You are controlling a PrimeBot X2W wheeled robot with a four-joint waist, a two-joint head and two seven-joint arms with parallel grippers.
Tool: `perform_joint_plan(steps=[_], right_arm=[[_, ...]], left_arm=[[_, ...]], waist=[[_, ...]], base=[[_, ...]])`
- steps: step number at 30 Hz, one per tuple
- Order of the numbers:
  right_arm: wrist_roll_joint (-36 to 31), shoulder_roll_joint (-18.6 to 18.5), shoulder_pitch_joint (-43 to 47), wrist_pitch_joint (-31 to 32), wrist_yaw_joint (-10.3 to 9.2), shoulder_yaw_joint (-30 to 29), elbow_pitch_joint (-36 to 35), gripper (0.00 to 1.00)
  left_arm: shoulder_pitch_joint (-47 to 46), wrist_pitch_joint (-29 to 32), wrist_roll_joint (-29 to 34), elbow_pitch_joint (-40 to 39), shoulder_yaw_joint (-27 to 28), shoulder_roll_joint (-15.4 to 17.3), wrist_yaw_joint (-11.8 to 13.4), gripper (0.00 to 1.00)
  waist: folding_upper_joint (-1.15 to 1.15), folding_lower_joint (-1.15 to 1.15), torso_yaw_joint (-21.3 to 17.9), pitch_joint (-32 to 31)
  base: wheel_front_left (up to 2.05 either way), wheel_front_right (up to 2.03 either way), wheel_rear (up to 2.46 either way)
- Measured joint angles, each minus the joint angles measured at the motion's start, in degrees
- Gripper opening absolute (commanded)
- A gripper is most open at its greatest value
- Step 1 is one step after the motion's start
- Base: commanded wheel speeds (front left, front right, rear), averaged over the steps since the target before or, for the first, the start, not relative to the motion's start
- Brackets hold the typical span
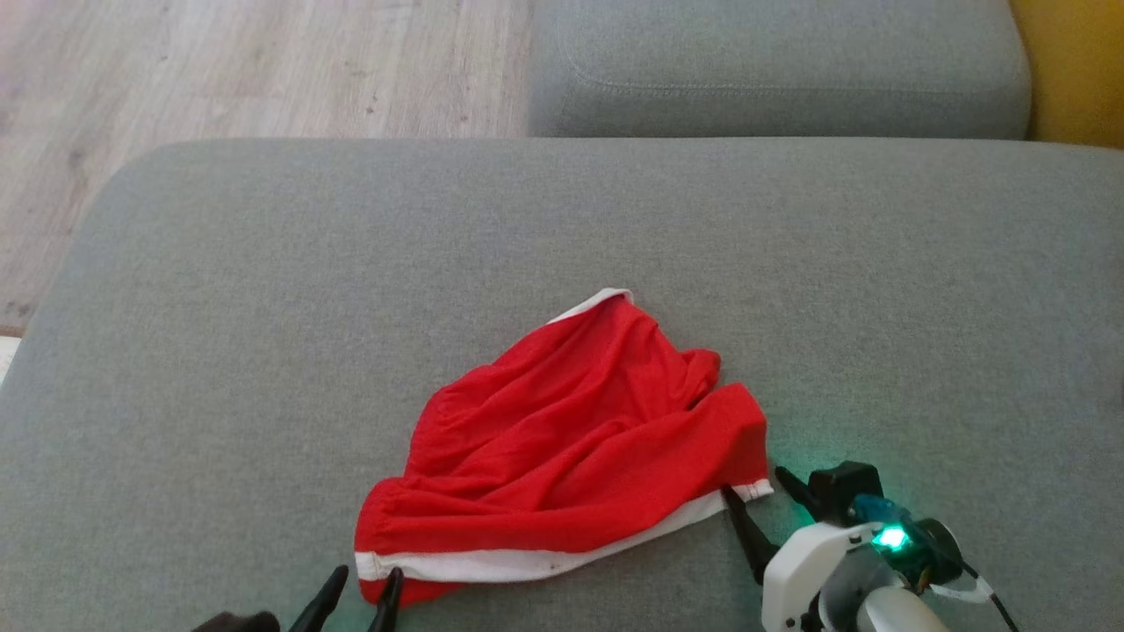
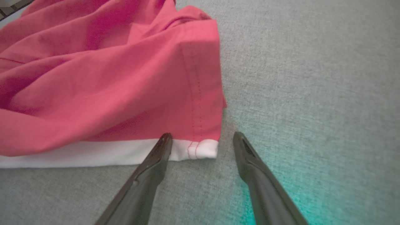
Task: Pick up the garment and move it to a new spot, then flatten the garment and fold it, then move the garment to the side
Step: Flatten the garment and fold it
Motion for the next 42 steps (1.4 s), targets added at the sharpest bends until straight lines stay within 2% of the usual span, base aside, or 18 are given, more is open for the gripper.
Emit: perform_joint_plan(steps=[11, 12, 13, 14, 15, 17, 18, 22, 25, 28, 30, 34, 38, 42], right_arm=[[1.2, 0.0, -3.1, -0.4, 0.00, 2.1, 2.2, 1.00], [1.5, 0.0, -3.4, -0.3, 0.00, 2.1, 2.4, 1.00], [1.7, 0.0, -3.6, -0.2, 0.00, 2.3, 2.6, 0.99], [1.7, 0.0, -3.7, -0.2, 0.00, 2.5, 2.7, 0.88], [2.1, 0.0, -3.9, -0.2, 0.00, 2.6, 2.9, 0.71], [2.7, -0.1, -4.3, 0.0, 0.00, 3.0, 3.5, 0.16], [3.5, -0.1, -4.5, 0.2, 0.00, 3.6, 3.7, 0.00], [11.7, -0.1, -4.3, 1.3, 0.00, 5.1, 2.9, 0.00], [19.3, -0.1, -3.1, 3.3, 0.00, 3.7, -2.2, 0.00], [28.1, -0.3, -1.2, 8.4, 0.00, 1.5, -12.6, 0.00], [32.4, -2.0, 0.6, 12.5, 0.00, -0.4, -21.5, 0.00], [39.5, -5.4, 5.0, 21.5, 0.00, -8.2, -39.4, 0.00], [44.3, -3.7, 6.7, 29.9, 0.00, -17.1, -55.1, 0.00], [48.7, -0.8, 2.7, 38.0, 0.00, -23.7, -65.1, 0.00]], left_arm=[[-4.4, 0.0, -5.4, 4.0, -3.6, 1.1, 0.0, 1.00], [-4.7, 0.1, -6.1, 4.2, -4.2, 1.1, 0.0, 0.93], [-4.9, 0.1, -6.9, 4.4, -4.6, 1.1, 0.0, 0.53], [-5.0, 0.1, -7.8, 4.5, -4.8, 1.1, 0.0, 0.42], [-5.0, 0.0, -8.6, 4.9, -4.9, 1.2, 0.0, 0.37], [-5.3, -0.1, -9.1, 5.6, -5.6, 1.6, 0.0, 0.08], [-5.5, -0.3, -9.1, 5.7, -6.3, 2.0, 0.0, 0.00], [-6.1, -0.4, -10.1, 4.5, -8.3, 3.8, 0.0, 0.00], [-5.4, 1.7, -13.9, -1.8, -8.6, 5.3, 0.0, 0.00], [-2.9, 4.9, -20.6, -13.4, -8.2, 7.6, 0.0, 0.00], [-0.6, 7.4, -24.9, -22.2, -7.5, 10.1, 0.0, 0.00], [1.5, 10.6, -31.2, -38.5, -3.9, 14.2, 0.5, 0.00], [-0.6, 12.6, -37.0, -51.3, -0.6, 15.5, 0.9, 0.00], [-8.0, 15.5, -43.5, -57.1, 2.1, 15.6, 2.2, 0.00]], waist=[[0.00, 0.00, -0.5, 1.7], [0.00, 0.00, -0.6, 1.8], [0.00, 0.00, -0.6, 1.8], [0.00, 0.00, -0.7, 1.9], [0.00, 0.00, -0.8, 1.8], [0.00, 0.00, -1.0, 1.7], [0.00, 0.00, -1.1, 1.5], [0.00, 0.00, -1.9, 0.9], [0.00, 0.00, -2.7, 0.3], [0.00, 0.00, -3.9, -0.2], [0.00, 0.00, -4.8, -0.5], [0.00, -0.01, -6.7, -0.7], [0.00, -0.01, -9.1, -0.4], [0.00, -0.01, -11.2, 1.1]], base=[[0.00, 0.00, 0.00], [0.00, 0.00, 0.00], [0.00, 0.00, 0.00], [0.00, 0.00, 0.00], [0.00, 0.00, 0.00], [0.00, 0.00, 0.00], [0.00, 0.00, 0.00], [0.00, 0.00, 0.00], [0.00, 0.00, 0.00], [0.00, 0.00, 0.00], [0.00, 0.00, 0.00], [0.00, 0.00, 0.00], [0.00, 0.00, 0.00], [0.00, 0.00, 0.00]])
